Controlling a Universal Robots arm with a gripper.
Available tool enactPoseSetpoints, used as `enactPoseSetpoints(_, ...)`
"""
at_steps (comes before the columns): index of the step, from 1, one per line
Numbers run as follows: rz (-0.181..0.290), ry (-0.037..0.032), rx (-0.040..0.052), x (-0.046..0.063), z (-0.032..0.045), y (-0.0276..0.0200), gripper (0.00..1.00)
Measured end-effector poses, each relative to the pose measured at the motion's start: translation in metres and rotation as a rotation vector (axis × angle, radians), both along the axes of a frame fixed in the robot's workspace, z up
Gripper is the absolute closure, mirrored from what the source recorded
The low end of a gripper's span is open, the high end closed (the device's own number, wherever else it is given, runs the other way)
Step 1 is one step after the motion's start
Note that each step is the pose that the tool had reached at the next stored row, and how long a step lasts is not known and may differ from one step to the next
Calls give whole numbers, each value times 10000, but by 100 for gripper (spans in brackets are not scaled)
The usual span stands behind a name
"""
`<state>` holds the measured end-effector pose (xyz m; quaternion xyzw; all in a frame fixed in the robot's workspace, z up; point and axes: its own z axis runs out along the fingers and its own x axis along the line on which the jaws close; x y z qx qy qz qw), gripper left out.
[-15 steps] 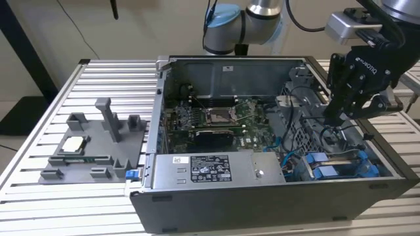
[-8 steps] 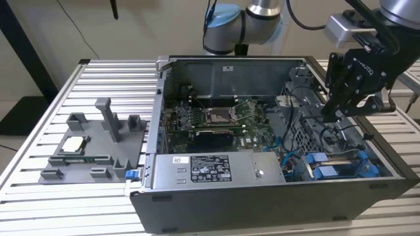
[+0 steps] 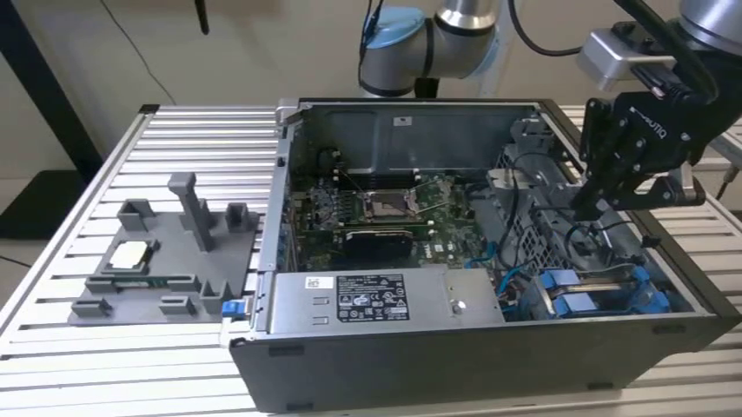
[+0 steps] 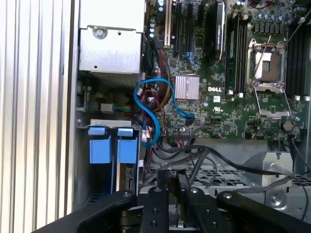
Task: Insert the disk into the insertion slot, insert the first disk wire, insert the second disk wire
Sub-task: 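Insert the first disk wire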
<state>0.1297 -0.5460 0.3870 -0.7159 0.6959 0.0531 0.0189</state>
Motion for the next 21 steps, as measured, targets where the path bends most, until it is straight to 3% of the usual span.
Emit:
enactPoseSetpoints(4,1,-16,1,1,-10,-30,81)
enactPoseSetpoints(12,1,-254,-1,20,-52,-128,81)
enactPoseSetpoints(20,-3,-307,-21,52,-73,-184,81)
enactPoseSetpoints(21,-3,-307,11,53,-72,-188,81)
